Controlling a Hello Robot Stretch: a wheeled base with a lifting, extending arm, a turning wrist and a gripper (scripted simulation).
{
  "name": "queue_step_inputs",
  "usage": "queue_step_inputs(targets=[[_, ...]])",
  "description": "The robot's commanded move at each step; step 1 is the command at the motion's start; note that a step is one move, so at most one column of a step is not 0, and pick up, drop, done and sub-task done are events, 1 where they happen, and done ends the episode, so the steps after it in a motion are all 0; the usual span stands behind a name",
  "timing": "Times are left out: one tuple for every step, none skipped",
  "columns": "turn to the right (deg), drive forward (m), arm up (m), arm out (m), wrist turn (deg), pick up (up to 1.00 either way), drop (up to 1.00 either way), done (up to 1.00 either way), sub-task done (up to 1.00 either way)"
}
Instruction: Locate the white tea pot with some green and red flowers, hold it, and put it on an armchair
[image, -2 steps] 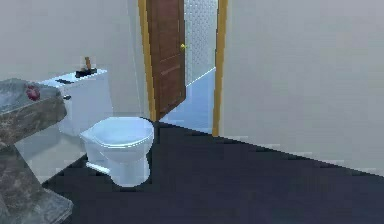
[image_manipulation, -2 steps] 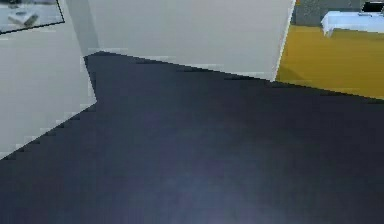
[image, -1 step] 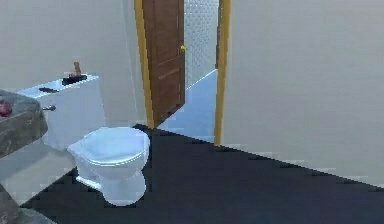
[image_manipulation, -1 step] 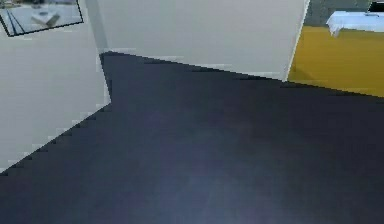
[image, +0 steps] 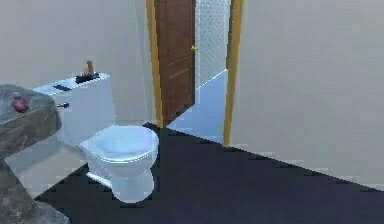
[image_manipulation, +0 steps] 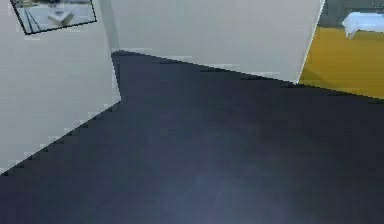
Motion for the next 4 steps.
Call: queue_step_inputs(targets=[[0.0,1.00,0.00,0.00,0.0,0.00,0.00,0.00,0.00],[3.0,0.00,0.00,0.00,0.0,0.00,0.00,0.00,0.00],[0.0,0.35,0.00,0.00,0.0,0.00,0.00,0.00,0.00],[-9.0,0.00,0.00,0.00,0.0,0.00,0.00,0.00,0.00]])
